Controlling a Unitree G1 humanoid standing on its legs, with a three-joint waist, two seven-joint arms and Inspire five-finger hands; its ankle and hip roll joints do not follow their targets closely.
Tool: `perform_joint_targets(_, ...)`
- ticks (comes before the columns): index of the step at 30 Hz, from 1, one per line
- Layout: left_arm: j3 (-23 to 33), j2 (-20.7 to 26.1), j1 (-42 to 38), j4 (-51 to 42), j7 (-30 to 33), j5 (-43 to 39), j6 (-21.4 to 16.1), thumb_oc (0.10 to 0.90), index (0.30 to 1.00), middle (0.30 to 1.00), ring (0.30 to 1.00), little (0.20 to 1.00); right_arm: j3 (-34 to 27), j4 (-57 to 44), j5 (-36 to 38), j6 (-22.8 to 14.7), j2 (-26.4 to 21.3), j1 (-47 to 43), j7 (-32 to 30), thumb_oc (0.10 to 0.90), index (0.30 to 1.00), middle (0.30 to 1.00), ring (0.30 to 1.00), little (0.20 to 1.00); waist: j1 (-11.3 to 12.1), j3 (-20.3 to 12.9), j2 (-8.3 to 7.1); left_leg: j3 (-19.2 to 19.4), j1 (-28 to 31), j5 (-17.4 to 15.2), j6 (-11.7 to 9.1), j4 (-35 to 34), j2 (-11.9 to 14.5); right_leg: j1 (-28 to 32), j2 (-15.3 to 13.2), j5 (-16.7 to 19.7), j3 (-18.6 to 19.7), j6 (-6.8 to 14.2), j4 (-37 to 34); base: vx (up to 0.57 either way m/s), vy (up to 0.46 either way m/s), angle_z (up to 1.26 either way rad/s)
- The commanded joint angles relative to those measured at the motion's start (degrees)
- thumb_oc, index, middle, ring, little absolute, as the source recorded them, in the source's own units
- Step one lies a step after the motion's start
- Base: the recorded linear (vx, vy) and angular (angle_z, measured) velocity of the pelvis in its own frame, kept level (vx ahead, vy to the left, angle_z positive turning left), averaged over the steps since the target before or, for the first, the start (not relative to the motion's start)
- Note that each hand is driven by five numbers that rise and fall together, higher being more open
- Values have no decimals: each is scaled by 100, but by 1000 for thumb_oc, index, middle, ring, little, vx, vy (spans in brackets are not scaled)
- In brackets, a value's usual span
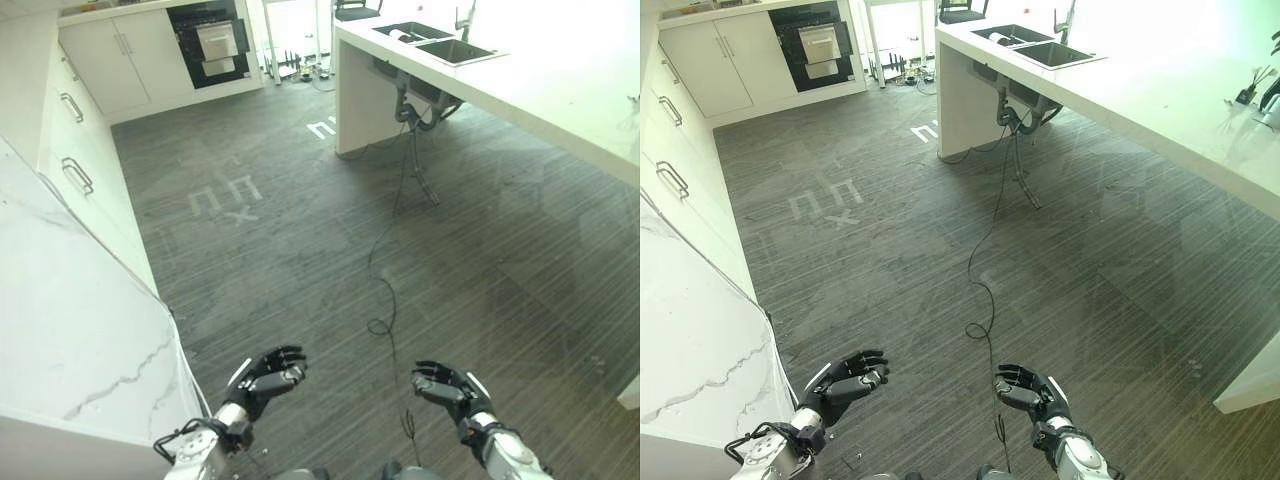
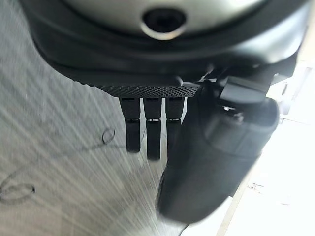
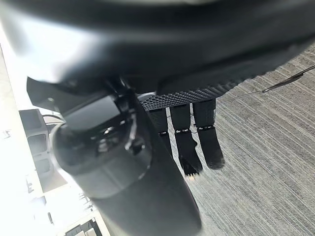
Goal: Place the dishes in the dishwasher.
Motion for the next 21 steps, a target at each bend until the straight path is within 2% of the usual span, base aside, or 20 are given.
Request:
perform_joint_targets(1,206,43,-64,-663,-281,-80,-171,800,900,900,900,900,-161,-422,71,-455,-198,-387,60,800,900,900,900,900,55,-98,16,-149,102,-468,-234,272,-5,279,-119,-725,96,341,284,-18,31,-13)
perform_joint_targets(4,305,-4,57,-665,-474,-614,-247,800,900,900,900,900,-156,-425,70,-451,-213,-387,75,800,900,900,900,900,72,-58,31,-122,150,-487,-198,272,-37,281,-137,-704,110,341,284,-14,53,-19)
perform_joint_targets(9,243,-137,-26,-489,-32,-397,-321,800,900,900,900,900,-149,-389,61,-503,-164,-396,29,800,900,900,900,900,18,-40,15,-141,200,-533,-103,272,-128,329,-141,-654,195,349,284,33,109,-4)
perform_joint_targets(12,221,-123,-81,-442,94,-171,-356,800,900,900,900,900,-168,-457,94,-510,-119,-400,-59,800,900,900,900,900,-43,-24,56,-201,204,-550,-2,272,-165,464,-66,-594,226,335,284,88,159,6)
perform_joint_targets(13,158,-40,-188,-497,197,105,-336,800,900,900,900,900,-200,-583,84,-491,-62,-400,-195,800,900,900,900,900,-200,79,198,-331,225,-590,185,272,-158,631,168,69,186,424,285,116,245,9)
perform_joint_targets(14,129,-16,-250,-505,259,158,-309,800,900,900,900,900,-193,-597,81,-489,-48,-407,-204,800,900,900,900,900,-237,146,234,-348,233,-588,240,272,-183,404,143,204,191,499,821,120,314,26)
perform_joint_targets(15,68,9,-335,-489,283,151,-301,800,900,900,900,900,-160,-624,61,-543,-46,-408,-205,800,900,900,900,900,-274,262,302,-384,262,-579,272,272,-209,15,47,435,173,545,1683,107,240,45)
perform_joint_targets(16,35,35,-378,-464,290,166,-293,800,900,900,900,900,-124,-626,4,-610,-59,-393,-188,800,900,900,900,900,-285,322,345,-427,344,-665,274,272,-231,-213,-38,507,160,612,2240,70,231,40)
perform_joint_targets(17,5,39,-411,-425,304,217,-305,800,900,900,900,900,-90,-618,-55,-689,-78,-380,-158,800,900,900,900,900,-293,404,374,-393,337,-599,286,272,-225,-505,-179,740,30,560,2614,107,178,12)
perform_joint_targets(19,-12,8,-382,-427,292,248,-340,800,900,900,900,900,-32,-664,-171,-757,-92,-352,-127,800,900,900,900,900,-322,510,368,-391,455,-679,242,272,-258,-776,-271,900,-155,585,2564,166,63,-9)
perform_joint_targets(21,14,52,-316,-577,305,238,-285,800,900,900,900,900,-83,-688,-210,-742,-134,-313,-83,800,900,900,900,900,-443,573,211,-504,610,-819,195,272,-397,-854,-74,1030,-138,646,1295,365,-116,-27)
